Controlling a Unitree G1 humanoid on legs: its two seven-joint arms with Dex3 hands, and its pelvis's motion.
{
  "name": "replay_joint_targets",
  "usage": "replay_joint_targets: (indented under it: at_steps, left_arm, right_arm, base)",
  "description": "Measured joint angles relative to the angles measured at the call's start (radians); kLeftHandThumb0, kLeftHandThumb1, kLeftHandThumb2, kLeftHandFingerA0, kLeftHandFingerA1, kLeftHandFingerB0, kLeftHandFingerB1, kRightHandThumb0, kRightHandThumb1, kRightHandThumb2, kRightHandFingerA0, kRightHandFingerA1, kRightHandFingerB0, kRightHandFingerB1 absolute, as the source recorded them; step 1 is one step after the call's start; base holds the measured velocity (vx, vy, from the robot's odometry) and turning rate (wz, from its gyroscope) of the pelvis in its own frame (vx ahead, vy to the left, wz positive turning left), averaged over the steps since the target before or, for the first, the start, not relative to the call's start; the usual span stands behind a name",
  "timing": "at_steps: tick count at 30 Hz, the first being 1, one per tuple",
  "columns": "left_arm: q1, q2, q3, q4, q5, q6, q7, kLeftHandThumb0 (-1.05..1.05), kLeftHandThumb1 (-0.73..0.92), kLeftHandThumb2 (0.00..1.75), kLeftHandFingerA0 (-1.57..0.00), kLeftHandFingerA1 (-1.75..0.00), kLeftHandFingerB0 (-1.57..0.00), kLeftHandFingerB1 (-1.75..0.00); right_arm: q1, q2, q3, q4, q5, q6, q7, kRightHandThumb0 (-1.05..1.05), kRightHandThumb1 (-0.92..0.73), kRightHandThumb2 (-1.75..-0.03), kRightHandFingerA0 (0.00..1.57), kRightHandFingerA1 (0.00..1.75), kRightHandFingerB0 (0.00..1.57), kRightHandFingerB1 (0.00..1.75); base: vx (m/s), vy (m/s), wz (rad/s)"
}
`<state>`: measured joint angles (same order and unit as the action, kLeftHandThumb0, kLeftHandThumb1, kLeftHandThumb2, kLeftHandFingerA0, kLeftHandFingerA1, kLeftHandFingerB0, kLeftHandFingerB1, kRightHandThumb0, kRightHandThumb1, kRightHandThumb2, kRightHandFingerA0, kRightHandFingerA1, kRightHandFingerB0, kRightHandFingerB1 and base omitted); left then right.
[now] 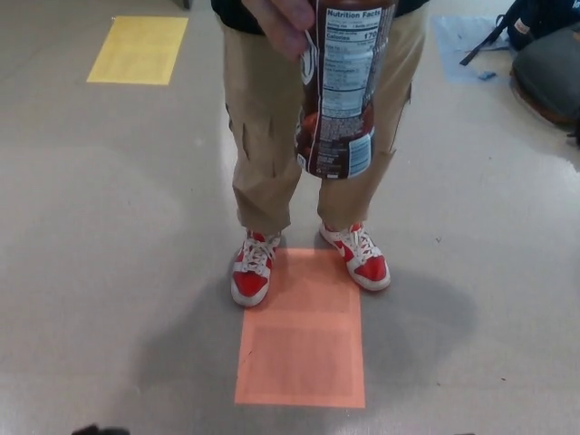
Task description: The robot recieved a bottle of protein shake from a person using its left hand and then shake the protein up and down 2 two times and hand it back to the person
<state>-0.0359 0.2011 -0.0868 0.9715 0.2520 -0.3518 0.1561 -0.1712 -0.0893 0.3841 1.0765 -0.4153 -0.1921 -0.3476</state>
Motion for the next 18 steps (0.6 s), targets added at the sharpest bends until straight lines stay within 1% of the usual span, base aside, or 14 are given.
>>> replay_joint_targets:
  at_steps: [4,10,11,12,13,15,16,18]
  left_arm:
    - [-0.014,0.001,-0.004,-0.046,0.01,-0.059,0.024,-0.18,0.85,0.65,-0.67,-0.43,-0.54,-0.39]
    - [-0.047,0.009,-0.003,-0.218,0.019,-0.14,0.039,-0.22,0.85,0.65,-0.65,-0.43,-0.53,-0.38]
    - [-0.051,0.012,-0.002,-0.256,0.019,-0.146,0.037,-0.25,0.85,0.65,-0.64,-0.43,-0.51,-0.38]
    - [-0.056,0.016,-0.001,-0.295,0.017,-0.152,0.034,-0.34,0.82,0.65,-0.6,-0.42,-0.45,-0.36]
    - [-0.06,0.02,0.001,-0.331,0.015,-0.156,0.029,-0.34,0.82,0.65,-0.6,-0.42,-0.45,-0.36]
    - [-0.068,0.026,0.004,-0.423,0.005,-0.157,0.01,-0.44,0.78,0.64,-0.54,-0.41,-0.4,-0.34]
    - [-0.07,0.027,0.006,-0.457,-0.001,-0.155,-0.001,-0.44,0.78,0.64,-0.54,-0.41,-0.4,-0.34]
    - [-0.074,0.028,0.008,-0.525,-0.017,-0.147,-0.024,-0.52,0.73,0.63,-0.48,-0.38,-0.36,-0.33]
  right_arm:
    - [-0.023,0.004,0.037,0.037,-0.03,-0.042,-0.067,-0.24,-0.75,-0.63,0.91,0.47,0.71,0.41]
    - [-0.05,0.005,0.078,0.1,-0.073,-0.114,-0.179,-0.25,-0.75,-0.64,0.91,0.47,0.71,0.41]
    - [-0.054,0.005,0.082,0.109,-0.079,-0.126,-0.194,-0.26,-0.75,-0.64,0.91,0.47,0.7,0.4]
    - [-0.058,0.005,0.086,0.117,-0.086,-0.137,-0.209,-0.26,-0.75,-0.63,0.92,0.47,0.71,0.41]
    - [-0.062,0.005,0.088,0.125,-0.091,-0.147,-0.223,-0.26,-0.75,-0.63,0.92,0.47,0.71,0.41]
    - [-0.068,0.005,0.092,0.136,-0.099,-0.164,-0.248,-0.26,-0.75,-0.64,0.93,0.47,0.72,0.41]
    - [-0.069,0.005,0.094,0.14,-0.103,-0.17,-0.256,-0.26,-0.75,-0.64,0.93,0.47,0.72,0.41]
    - [-0.071,0.005,0.097,0.146,-0.108,-0.178,-0.269,-0.24,-0.75,-0.64,0.89,0.46,0.71,0.41]
  base:
    - [0.0,0.0,0.0]
    - [0.0,0.0,0.0]
    - [0.0,0.0,0.0]
    - [0.0,0.0,0.0]
    - [0.0,0.0,0.0]
    - [0.0,0.0,0.0]
    - [0.0,0.0,0.0]
    - [0.0,0.0,0.0]
